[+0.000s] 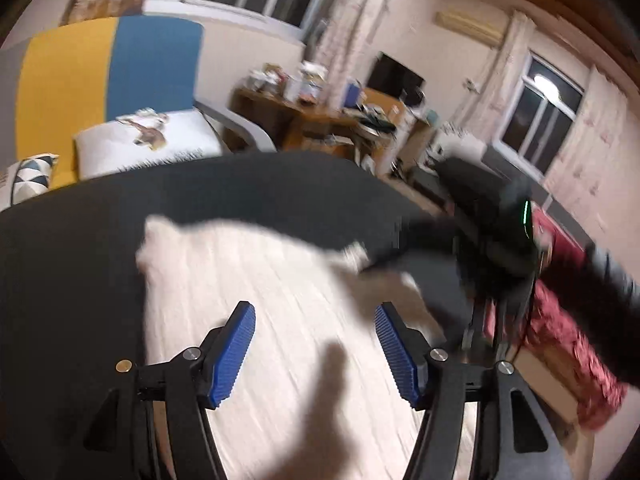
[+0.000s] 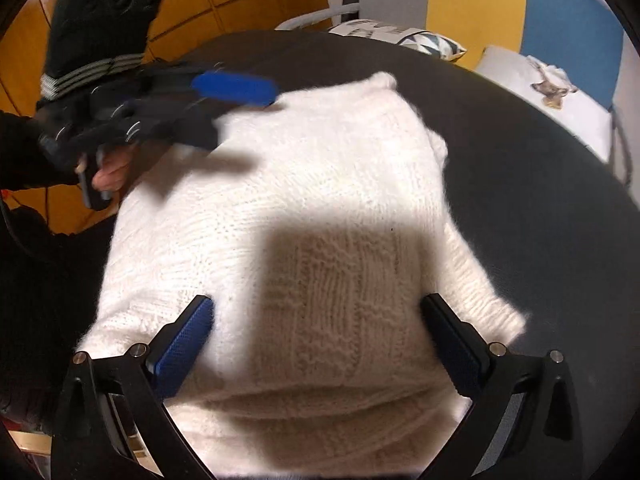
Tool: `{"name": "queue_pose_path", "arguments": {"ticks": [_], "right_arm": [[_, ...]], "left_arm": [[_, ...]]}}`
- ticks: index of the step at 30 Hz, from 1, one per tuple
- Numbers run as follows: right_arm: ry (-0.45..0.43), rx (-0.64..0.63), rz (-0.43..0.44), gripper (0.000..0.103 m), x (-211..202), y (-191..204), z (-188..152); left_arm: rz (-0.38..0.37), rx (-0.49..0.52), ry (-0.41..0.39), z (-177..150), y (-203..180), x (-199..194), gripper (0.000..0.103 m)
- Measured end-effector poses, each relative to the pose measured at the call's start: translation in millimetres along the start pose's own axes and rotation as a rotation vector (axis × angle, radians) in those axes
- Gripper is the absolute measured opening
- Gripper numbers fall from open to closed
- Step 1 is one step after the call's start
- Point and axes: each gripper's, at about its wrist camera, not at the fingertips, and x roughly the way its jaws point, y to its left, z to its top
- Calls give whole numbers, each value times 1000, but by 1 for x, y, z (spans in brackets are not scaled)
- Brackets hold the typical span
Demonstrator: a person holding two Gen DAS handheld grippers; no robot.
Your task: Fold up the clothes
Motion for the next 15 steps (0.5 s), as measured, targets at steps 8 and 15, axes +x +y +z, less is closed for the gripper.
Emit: {"name": "queue_pose_path", "arguments": {"ticks": [8,15], "right_arm": [[69,-33,-87,103,4,11,-25],[108,-11,-153,103,14,1,-46]], "left_arm": [[-11,79,48,-47,-48,11,64],[60,231,66,-61,-87,29,82]]}}
